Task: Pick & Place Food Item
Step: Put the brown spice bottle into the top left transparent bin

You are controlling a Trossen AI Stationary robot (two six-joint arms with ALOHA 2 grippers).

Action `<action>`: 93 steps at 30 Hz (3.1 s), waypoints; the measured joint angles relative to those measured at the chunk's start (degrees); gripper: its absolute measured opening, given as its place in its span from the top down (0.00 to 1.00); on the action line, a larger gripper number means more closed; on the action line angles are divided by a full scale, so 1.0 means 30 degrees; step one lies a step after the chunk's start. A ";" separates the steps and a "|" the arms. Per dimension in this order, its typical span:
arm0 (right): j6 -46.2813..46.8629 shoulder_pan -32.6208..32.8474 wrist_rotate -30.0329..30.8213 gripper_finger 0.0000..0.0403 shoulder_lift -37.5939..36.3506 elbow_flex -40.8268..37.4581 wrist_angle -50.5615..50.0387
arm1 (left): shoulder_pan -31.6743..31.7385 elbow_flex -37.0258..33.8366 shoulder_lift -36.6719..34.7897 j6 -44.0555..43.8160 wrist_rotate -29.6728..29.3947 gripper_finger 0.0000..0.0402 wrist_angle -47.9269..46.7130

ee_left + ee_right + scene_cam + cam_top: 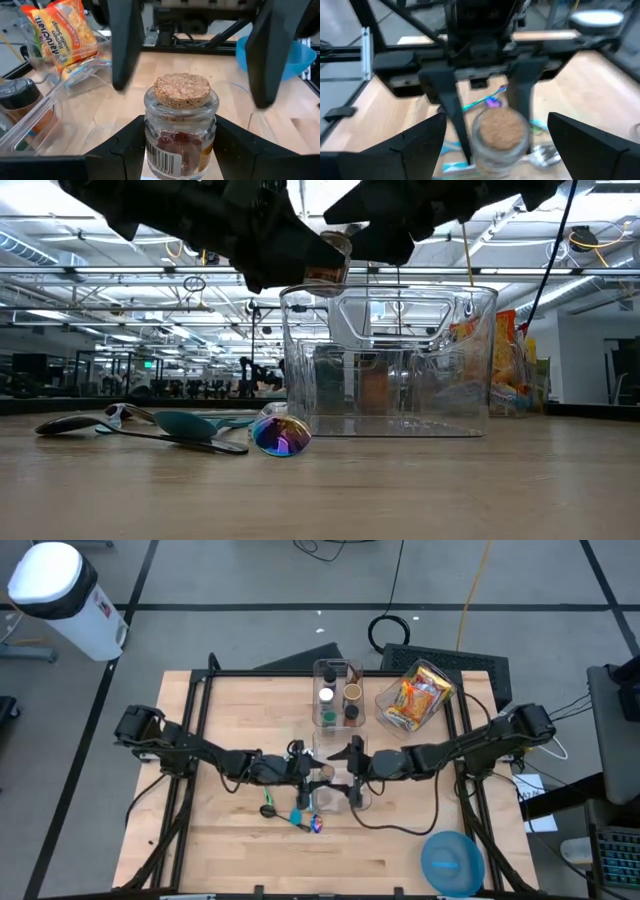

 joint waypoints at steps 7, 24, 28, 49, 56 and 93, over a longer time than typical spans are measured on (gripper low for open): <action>0.0771 -0.0217 -0.0427 0.25 0.0465 0.0330 -0.0573 | 0.0004 0.0000 -0.0007 -0.0028 -0.0012 0.51 -0.0191; 0.1201 -0.0721 -0.1783 0.61 0.0449 0.0330 -0.0697 | 0.0028 0.0000 -0.0007 -0.0266 -0.0048 0.51 -0.0410; 0.1817 -0.1190 -0.2960 0.61 0.0447 0.0330 -0.0857 | 0.0033 0.0000 0.0000 -0.0134 0.0003 0.39 -0.0364; -0.1626 -0.7346 -0.1851 0.61 -0.3538 0.2509 -0.6683 | -0.0346 -0.0087 -0.5960 0.1356 0.0010 0.26 -0.4532; -0.1813 -1.0976 -0.2700 0.61 -0.1682 0.2058 -0.6755 | -0.0339 -0.0109 -0.5738 0.1066 0.0001 0.29 -0.5502; -0.1368 -1.1295 -0.1872 0.61 0.2139 0.2079 -0.2314 | -0.0339 -0.0109 -0.5741 0.0831 -0.0004 0.27 -0.5859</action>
